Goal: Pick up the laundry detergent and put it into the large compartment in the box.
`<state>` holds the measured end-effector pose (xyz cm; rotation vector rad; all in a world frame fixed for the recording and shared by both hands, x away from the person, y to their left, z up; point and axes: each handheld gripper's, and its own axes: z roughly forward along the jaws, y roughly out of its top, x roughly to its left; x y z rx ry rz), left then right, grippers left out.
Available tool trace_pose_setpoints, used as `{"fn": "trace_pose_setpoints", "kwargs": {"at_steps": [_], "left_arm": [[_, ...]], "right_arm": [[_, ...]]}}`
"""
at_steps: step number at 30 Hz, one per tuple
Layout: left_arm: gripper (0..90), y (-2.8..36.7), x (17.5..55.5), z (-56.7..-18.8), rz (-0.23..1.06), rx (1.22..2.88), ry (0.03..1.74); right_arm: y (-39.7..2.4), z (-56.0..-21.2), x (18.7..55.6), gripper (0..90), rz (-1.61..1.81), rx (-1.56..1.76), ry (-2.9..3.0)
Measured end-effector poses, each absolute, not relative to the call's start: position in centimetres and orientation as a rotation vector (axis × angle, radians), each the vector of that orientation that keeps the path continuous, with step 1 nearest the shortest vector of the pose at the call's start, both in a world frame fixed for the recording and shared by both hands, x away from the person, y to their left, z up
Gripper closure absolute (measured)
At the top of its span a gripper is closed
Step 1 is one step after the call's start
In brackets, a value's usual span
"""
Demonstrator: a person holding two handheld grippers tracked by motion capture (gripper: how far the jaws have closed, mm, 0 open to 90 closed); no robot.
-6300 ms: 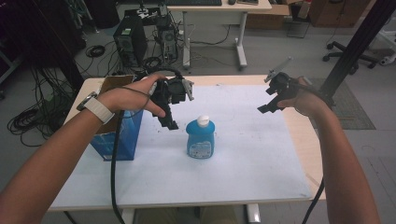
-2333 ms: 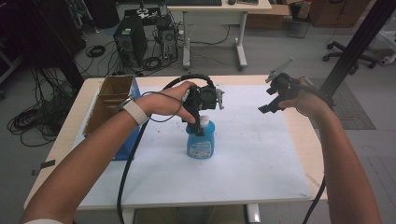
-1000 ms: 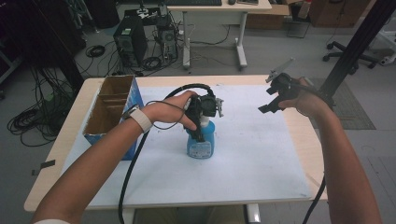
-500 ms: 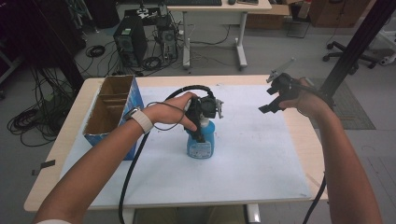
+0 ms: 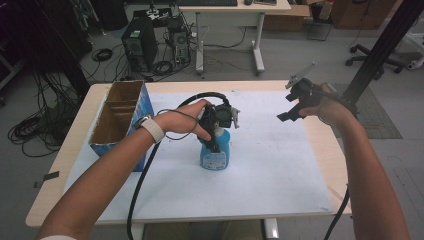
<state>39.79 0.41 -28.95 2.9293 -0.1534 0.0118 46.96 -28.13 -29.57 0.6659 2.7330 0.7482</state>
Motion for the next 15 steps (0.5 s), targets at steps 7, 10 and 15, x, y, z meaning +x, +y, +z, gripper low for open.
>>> {"fn": "trace_pose_setpoints", "kwargs": {"at_steps": [7, 10, 15], "left_arm": [[36.5, 0.56, 39.91, -28.89, 0.026, 2.920, -0.156], [36.7, 0.51, 39.87, -28.89, 0.033, 2.922, -0.161], [37.0, 0.52, 39.81, -28.85, 0.040, 2.925, -0.158]], "right_arm": [[-28.11, -29.60, 47.00, 11.1, 0.748, 0.664, 2.733], [-28.11, -29.58, 47.01, 11.2, 0.751, 0.665, 2.732], [-28.08, -29.61, 46.98, 11.1, 0.748, 0.664, 2.733]]}}
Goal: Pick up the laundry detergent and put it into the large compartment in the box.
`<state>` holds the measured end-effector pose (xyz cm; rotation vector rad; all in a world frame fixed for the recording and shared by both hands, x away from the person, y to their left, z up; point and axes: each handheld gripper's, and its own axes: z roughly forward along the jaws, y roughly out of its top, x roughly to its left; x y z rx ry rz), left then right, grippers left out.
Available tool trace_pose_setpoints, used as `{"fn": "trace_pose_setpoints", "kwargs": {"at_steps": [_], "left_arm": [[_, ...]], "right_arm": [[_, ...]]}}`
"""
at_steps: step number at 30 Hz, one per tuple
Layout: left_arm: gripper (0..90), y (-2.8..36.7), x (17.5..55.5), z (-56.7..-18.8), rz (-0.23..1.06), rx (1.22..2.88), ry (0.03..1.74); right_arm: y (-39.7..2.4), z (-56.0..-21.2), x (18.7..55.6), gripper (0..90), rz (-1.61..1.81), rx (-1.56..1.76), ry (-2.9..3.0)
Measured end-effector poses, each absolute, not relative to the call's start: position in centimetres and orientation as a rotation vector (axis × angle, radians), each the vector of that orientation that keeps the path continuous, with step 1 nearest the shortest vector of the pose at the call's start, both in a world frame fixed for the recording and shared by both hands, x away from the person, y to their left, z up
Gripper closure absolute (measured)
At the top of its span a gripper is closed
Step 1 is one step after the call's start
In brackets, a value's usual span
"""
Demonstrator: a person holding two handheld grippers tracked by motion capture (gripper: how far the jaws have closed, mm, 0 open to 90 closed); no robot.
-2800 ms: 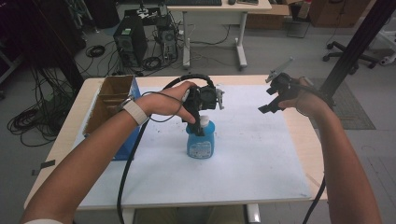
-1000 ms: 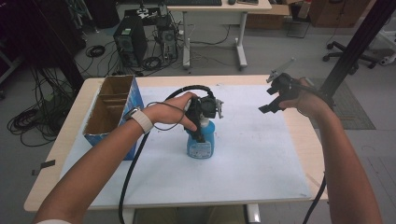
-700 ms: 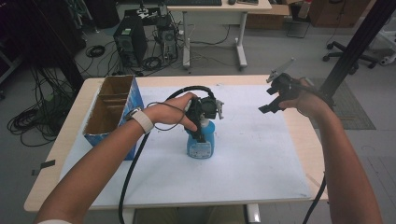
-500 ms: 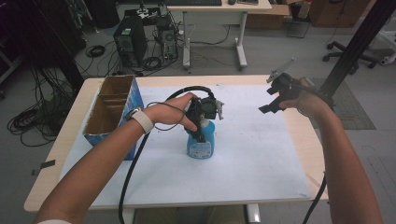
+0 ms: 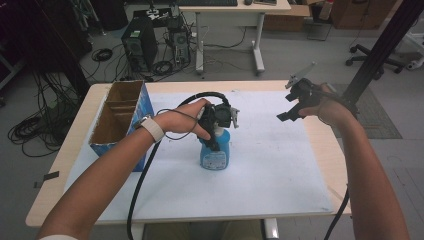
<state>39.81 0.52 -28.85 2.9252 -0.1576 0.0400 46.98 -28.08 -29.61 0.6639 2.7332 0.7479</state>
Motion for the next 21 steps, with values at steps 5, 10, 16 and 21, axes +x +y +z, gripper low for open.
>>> {"fn": "trace_pose_setpoints", "kwargs": {"at_steps": [5, 10, 16, 21], "left_arm": [[37.1, 0.6, 39.6, -28.7, 0.043, 2.944, -0.155], [37.2, 0.7, 39.4, -28.5, 0.032, 2.950, -0.155], [37.2, 1.1, 39.3, -27.9, 0.039, 2.945, -0.130], [37.2, 1.5, 39.1, -27.1, 0.047, 2.933, -0.106]], "right_arm": [[-28.1, -29.5, 46.9, 11.1, 0.751, 0.661, 2.731], [-28.1, -29.5, 46.8, 11.2, 0.754, 0.660, 2.730], [-28.4, -29.6, 46.5, 11.2, 0.756, 0.665, 2.728], [-28.4, -29.6, 46.3, 11.2, 0.760, 0.662, 2.725]]}}
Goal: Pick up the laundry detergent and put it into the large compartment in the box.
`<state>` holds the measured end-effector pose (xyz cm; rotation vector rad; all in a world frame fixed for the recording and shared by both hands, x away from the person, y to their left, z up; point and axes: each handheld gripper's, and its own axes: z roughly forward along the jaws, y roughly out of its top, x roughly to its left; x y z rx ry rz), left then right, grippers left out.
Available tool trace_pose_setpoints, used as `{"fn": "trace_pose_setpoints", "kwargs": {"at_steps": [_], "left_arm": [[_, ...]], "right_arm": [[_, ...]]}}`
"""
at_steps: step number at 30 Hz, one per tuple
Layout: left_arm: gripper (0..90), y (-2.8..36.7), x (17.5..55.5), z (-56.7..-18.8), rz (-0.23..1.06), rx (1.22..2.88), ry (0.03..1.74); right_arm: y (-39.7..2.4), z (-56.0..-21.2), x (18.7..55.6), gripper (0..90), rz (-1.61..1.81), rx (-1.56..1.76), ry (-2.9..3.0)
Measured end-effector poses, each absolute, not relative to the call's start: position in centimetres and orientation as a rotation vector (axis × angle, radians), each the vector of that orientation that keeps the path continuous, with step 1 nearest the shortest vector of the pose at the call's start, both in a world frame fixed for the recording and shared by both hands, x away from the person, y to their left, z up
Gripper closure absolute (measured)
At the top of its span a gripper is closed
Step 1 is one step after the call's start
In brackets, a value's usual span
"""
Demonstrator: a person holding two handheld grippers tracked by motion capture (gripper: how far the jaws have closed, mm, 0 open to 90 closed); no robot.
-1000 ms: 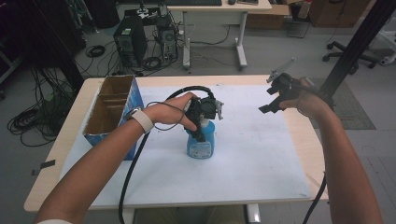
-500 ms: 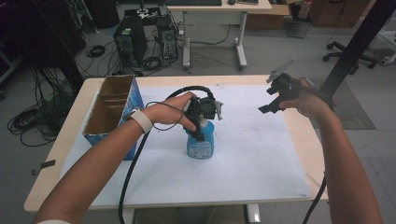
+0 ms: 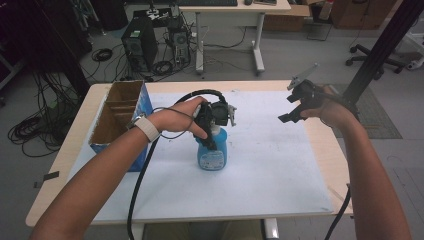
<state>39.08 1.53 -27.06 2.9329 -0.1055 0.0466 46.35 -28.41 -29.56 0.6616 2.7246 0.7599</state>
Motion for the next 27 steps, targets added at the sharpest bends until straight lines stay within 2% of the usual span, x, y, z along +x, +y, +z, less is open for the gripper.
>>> {"fn": "trace_pose_setpoints", "kwargs": {"at_steps": [27], "left_arm": [[37.2, 2.6, 37.9, -23.3, 0.171, 2.947, -0.005]], "right_arm": [[-27.9, -28.8, 45.8, 11.4, 0.767, 0.634, 2.716]]}}
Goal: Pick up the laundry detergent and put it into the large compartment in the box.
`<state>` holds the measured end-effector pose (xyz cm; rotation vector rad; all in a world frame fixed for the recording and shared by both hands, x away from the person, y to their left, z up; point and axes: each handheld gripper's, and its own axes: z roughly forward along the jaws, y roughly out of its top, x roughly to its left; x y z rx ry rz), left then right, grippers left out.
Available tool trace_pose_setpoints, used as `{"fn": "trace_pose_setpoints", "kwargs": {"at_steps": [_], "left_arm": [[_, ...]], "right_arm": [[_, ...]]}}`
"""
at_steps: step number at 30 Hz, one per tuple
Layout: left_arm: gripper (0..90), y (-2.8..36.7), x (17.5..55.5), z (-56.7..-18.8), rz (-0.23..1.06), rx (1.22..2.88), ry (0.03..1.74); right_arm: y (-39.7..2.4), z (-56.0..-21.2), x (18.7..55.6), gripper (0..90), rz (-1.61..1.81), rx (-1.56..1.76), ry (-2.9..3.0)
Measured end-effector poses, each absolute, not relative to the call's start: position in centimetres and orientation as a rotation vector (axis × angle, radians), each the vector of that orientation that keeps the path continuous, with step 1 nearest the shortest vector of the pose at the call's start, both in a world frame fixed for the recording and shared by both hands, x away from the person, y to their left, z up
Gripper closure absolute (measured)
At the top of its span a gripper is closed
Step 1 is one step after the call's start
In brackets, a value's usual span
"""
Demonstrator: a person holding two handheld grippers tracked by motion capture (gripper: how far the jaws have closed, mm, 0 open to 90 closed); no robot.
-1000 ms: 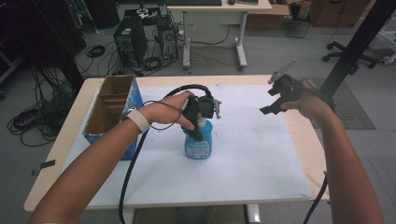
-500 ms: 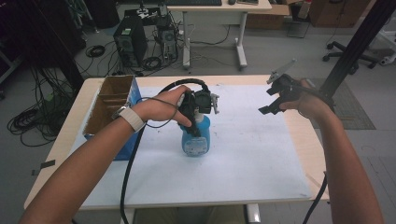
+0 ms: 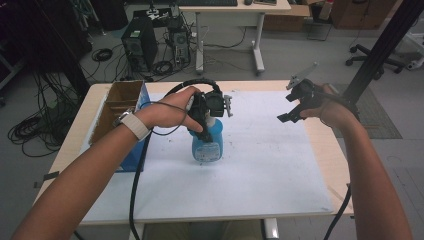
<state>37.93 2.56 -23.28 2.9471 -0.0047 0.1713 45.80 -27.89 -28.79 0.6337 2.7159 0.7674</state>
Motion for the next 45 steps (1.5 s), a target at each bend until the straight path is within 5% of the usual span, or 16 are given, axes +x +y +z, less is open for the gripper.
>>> {"fn": "trace_pose_setpoints", "kwargs": {"at_steps": [45], "left_arm": [[37.2, 4.7, 37.3, -17.8, 0.247, 2.873, 0.532]], "right_arm": [[-27.8, -28.2, 45.1, 11.6, 0.786, 0.610, 2.703]]}}
